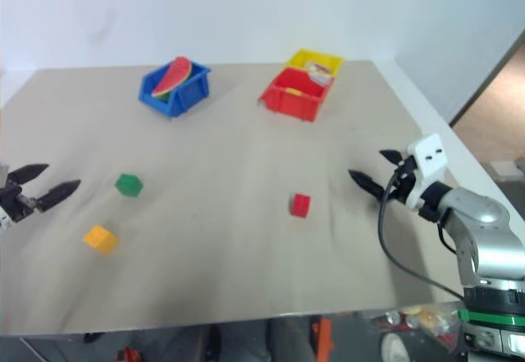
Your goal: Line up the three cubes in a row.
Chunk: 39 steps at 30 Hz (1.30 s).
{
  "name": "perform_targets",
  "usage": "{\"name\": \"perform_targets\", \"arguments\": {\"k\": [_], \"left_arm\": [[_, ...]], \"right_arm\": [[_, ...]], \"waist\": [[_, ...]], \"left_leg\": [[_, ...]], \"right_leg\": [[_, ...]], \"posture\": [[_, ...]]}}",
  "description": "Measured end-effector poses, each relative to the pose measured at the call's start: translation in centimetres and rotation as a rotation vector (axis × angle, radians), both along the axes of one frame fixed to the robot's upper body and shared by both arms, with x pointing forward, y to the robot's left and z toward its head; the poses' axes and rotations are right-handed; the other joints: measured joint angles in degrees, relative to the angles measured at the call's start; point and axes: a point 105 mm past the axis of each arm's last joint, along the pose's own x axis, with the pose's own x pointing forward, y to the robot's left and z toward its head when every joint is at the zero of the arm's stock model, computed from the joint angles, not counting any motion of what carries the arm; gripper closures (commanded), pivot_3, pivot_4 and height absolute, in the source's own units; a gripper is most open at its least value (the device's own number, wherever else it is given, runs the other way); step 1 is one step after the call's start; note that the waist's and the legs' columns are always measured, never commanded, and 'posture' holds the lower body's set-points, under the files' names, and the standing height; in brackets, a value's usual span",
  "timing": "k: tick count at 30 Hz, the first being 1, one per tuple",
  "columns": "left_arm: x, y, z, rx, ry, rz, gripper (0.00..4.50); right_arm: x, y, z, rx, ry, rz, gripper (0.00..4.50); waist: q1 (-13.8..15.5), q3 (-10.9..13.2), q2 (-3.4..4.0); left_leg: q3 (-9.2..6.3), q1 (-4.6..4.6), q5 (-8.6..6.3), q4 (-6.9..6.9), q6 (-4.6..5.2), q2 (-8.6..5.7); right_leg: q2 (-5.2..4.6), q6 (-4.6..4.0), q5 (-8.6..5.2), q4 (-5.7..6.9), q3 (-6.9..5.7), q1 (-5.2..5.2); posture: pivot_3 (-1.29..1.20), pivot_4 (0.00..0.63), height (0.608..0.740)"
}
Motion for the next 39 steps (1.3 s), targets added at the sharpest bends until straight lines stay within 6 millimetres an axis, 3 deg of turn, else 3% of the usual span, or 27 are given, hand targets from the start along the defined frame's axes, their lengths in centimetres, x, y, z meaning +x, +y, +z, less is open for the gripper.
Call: {"name": "perform_targets", "arguments": {"k": [9,20,23,25,28,35,39], "left_arm": [[0.1,1.1,-0.8,-0.025,0.014,0.040,0.00],[0.1,1.0,-0.5,0.014,-0.023,0.030,0.00],[0.5,-2.8,1.6,0.052,-0.091,-0.136,0.00],[0.4,-7.2,3.4,0.092,-0.129,-0.332,0.00],[-1.3,-12.8,3.7,0.156,-0.099,-0.622,0.00],[-3.6,-18.3,0.5,0.120,0.033,-0.932,0.00],[-4.1,-20.3,-1.0,0.084,0.065,-1.013,0.00]], "right_arm": [[0.0,0.1,-0.1,0.003,0.004,-0.005,0.02],[-0.1,0.3,-0.2,0.007,0.017,0.006,0.02],[-0.4,1.5,0.5,0.023,0.011,0.079,0.02],[-0.5,3.2,1.6,0.016,-0.001,0.173,0.02],[-0.9,5.7,2.7,-0.008,-0.008,0.316,0.02],[-1.4,8.6,0.8,-0.072,0.061,0.476,0.02],[-1.2,8.7,-0.8,-0.124,0.085,0.502,0.02]], "waist": [[0.0,0.0,0.00],[0.0,0.0,0.00],[0.1,0.0,-0.01],[0.1,0.0,-0.01],[0.0,0.0,0.00],[-0.2,0.0,0.00],[-0.1,0.0,0.00]], "left_leg": [[0.00,0.00,0.00,0.00,0.00,0.00],[0.00,-0.01,0.00,0.01,0.00,-0.01],[-0.01,-0.05,0.00,0.04,0.00,-0.02],[0.00,-0.03,0.00,0.08,0.00,-0.04],[0.06,0.02,0.00,0.06,0.00,-0.07],[0.04,0.00,0.00,0.05,0.00,0.02],[0.04,-0.01,0.00,0.10,0.00,-0.01]], "right_leg": [[0.00,0.00,0.00,0.00,0.00,0.00],[-0.01,0.00,0.01,0.00,-0.01,0.00],[-0.05,0.03,0.02,0.00,0.00,0.01],[-0.06,0.09,0.05,-0.01,0.05,0.03],[-0.03,0.09,0.04,-0.01,0.14,0.03],[0.21,0.01,0.02,0.00,0.06,0.02],[0.23,-0.01,0.06,0.00,0.07,0.03]], "posture": [[0.00,0.150,0.740],[0.00,0.150,0.740],[0.00,0.150,0.740],[0.00,0.150,0.740],[0.00,0.150,0.740],[0.00,0.150,0.740],[0.00,0.150,0.740]]}}
